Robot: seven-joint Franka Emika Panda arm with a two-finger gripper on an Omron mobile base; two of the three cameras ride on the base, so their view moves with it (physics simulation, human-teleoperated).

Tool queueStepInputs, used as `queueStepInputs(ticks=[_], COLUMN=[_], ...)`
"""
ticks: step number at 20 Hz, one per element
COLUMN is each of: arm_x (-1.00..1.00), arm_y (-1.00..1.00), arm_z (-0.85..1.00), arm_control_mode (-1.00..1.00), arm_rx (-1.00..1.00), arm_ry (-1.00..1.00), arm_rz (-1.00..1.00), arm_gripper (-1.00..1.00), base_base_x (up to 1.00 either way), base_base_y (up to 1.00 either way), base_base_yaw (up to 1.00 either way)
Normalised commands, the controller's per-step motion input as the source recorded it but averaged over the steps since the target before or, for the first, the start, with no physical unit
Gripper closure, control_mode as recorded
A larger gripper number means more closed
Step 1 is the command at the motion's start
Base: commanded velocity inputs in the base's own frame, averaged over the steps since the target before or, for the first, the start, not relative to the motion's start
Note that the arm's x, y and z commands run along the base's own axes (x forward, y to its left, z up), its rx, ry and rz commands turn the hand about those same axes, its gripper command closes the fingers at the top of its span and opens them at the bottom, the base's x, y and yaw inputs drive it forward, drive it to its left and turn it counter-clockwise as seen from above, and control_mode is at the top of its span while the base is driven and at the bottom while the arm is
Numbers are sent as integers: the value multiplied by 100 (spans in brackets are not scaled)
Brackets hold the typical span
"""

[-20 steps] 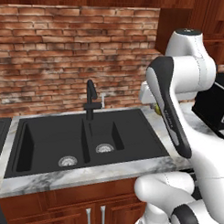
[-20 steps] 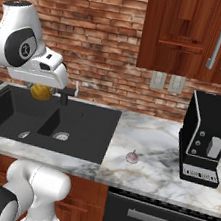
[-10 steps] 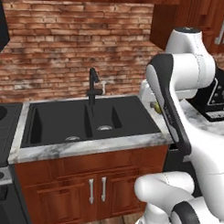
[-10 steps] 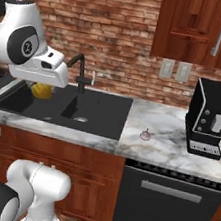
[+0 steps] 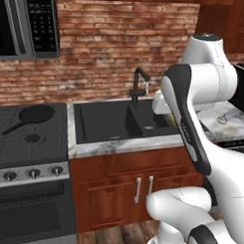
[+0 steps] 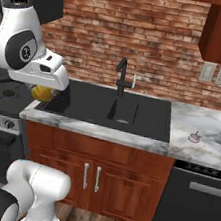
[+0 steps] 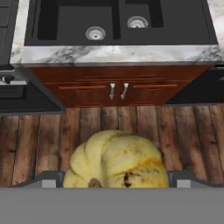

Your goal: Put the garlic and squash in the pan. Then turn on the rear right burner and set the heat to medium.

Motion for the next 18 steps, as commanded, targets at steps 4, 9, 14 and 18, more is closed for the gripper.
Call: queueStepInputs(ticks=[4,9,14,18], arm_x=[0,0,0,0], arm_y=[0,0,0,0], arm_z=[0,0,0,0], arm_control_mode=[100,100,100,100], arm_rx=[0,0,0,0], arm_ry=[0,0,0,0], arm_rz=[0,0,0,0], arm_gripper=[100,100,100,100], base_base_x=[5,31,47,43], base_base_y=[97,49,5,3], base_base_yaw=[0,0,-6,-11])
